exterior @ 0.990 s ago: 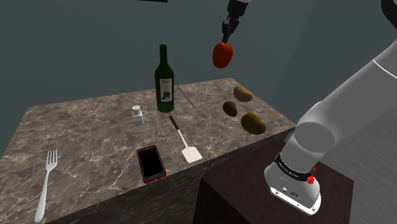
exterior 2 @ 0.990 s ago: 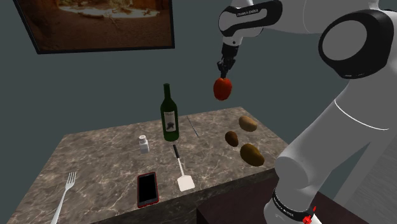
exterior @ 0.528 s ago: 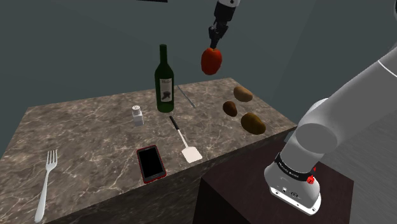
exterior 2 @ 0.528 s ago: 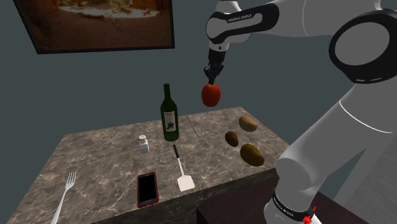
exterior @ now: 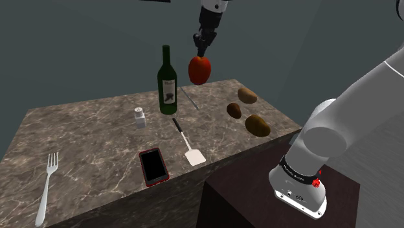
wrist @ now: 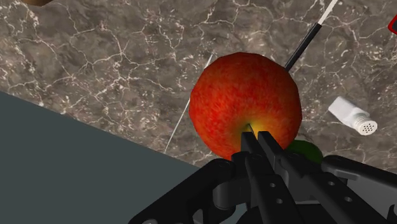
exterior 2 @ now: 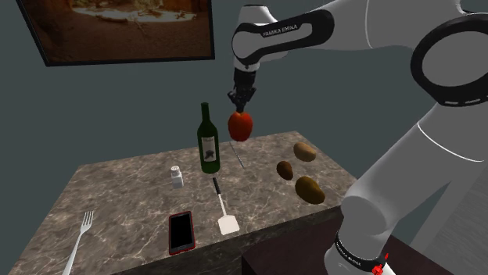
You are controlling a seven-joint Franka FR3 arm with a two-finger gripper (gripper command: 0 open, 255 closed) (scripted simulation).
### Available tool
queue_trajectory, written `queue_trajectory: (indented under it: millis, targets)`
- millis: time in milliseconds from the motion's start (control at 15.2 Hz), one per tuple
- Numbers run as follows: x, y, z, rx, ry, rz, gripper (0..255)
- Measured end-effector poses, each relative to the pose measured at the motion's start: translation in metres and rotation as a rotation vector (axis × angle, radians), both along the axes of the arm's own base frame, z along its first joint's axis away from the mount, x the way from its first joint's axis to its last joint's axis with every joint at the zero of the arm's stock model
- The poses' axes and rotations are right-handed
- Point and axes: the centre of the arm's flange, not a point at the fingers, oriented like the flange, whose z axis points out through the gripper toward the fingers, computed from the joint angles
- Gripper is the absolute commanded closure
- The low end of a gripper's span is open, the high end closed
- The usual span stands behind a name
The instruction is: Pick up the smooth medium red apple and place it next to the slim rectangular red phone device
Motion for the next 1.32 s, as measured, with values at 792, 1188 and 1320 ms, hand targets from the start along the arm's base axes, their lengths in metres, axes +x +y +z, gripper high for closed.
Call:
queue_trajectory:
  millis: [792,1188,1320]
  targets:
    - [0.004,0.156,-0.030,0.000,0.000,0.000,255]
    - [0.003,0.235,-0.045,0.000,0.000,0.000,255]
    - [0.006,0.262,-0.052,0.000,0.000,0.001,255]
